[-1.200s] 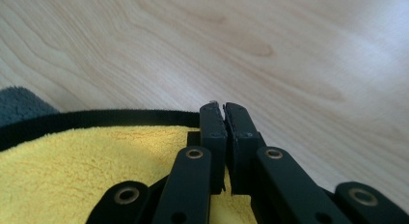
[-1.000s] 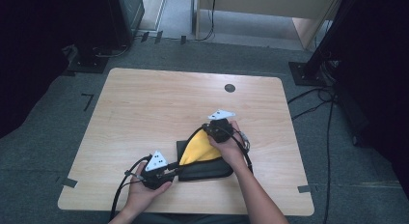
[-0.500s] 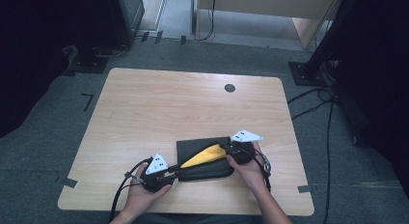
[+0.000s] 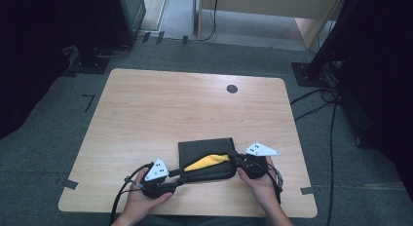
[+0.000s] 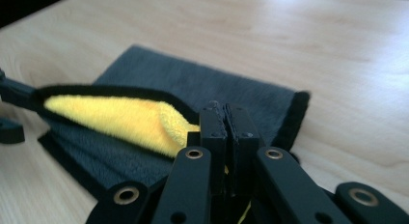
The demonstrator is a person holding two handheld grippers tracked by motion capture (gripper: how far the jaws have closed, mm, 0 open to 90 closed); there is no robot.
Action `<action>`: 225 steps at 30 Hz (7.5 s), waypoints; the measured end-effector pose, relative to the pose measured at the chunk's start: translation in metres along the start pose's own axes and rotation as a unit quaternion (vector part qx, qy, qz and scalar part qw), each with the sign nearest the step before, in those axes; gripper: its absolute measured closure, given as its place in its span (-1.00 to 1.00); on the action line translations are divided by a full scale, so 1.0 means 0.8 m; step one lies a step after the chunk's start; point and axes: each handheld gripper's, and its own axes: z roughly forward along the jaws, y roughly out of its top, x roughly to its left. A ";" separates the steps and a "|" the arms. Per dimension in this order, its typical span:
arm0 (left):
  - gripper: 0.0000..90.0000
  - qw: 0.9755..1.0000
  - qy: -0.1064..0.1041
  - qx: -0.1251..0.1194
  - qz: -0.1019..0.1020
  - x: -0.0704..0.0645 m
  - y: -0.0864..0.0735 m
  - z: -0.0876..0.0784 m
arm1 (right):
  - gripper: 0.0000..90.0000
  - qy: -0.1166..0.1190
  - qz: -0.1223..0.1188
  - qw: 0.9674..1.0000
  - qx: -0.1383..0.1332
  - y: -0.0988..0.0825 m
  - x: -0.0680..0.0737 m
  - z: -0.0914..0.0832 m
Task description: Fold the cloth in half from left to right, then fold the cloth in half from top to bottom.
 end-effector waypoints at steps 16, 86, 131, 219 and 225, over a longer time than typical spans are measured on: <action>0.40 0.996 0.085 0.008 -0.028 0.006 0.023 0.017 | 0.94 -0.029 -0.015 0.999 -0.005 0.026 -0.006 0.024; 0.36 0.998 0.039 0.004 -0.046 0.001 0.019 0.019 | 0.38 -0.014 0.073 0.997 0.035 0.043 -0.028 0.031; -0.42 0.999 0.045 0.006 -0.026 0.002 -0.002 -0.013 | -0.55 -0.086 -0.007 0.994 0.060 0.006 0.055 0.015; -0.62 0.965 0.242 0.063 -0.084 0.110 -0.066 -0.095 | -0.99 -0.151 0.047 0.985 0.062 -0.023 -0.042 -0.025; -0.65 0.965 0.239 0.066 -0.081 0.110 -0.066 -0.095 | -1.00 -0.180 0.060 0.979 0.075 -0.052 -0.062 -0.056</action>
